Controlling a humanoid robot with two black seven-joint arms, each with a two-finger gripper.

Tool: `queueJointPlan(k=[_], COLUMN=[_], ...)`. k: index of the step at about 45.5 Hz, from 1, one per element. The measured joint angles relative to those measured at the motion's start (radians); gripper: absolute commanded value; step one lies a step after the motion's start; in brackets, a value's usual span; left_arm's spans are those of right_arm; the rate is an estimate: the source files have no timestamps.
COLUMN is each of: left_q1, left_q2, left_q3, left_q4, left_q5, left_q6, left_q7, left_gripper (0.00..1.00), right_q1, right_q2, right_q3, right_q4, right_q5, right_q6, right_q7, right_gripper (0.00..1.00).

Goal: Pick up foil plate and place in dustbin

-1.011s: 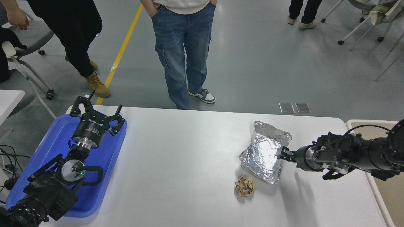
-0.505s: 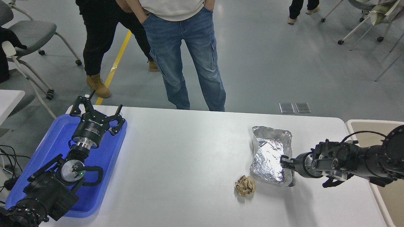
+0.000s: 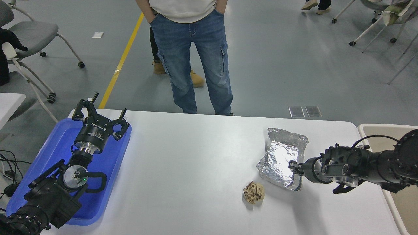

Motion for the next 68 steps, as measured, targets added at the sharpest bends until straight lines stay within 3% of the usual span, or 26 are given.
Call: queueJointPlan(k=[24,45,68], left_q1=[0.0,0.0,0.0], left_q2=[0.0,0.0,0.0], left_q3=[0.001,0.001,0.001], left_q4=[0.0,0.0,0.0], left_q5=[0.0,0.0,0.0], left_q6=[0.0,0.0,0.0], left_q7=[0.0,0.001,0.0], left_gripper=[1.0,1.0,1.0], right_q1=[0.366,0.772,0.909], right_q2=[-0.177,-0.312,-0.358], right_q3=[-0.053,-0.211,-0.263], right_q4=[0.251,0.344,0.353], right_q5=[-0.033,-0.052,-0.092], right_q6=[0.071,0.291,0.377], right_q7=[0.003,0.001,0.001], right_gripper=[0.0,0.0,0.0])
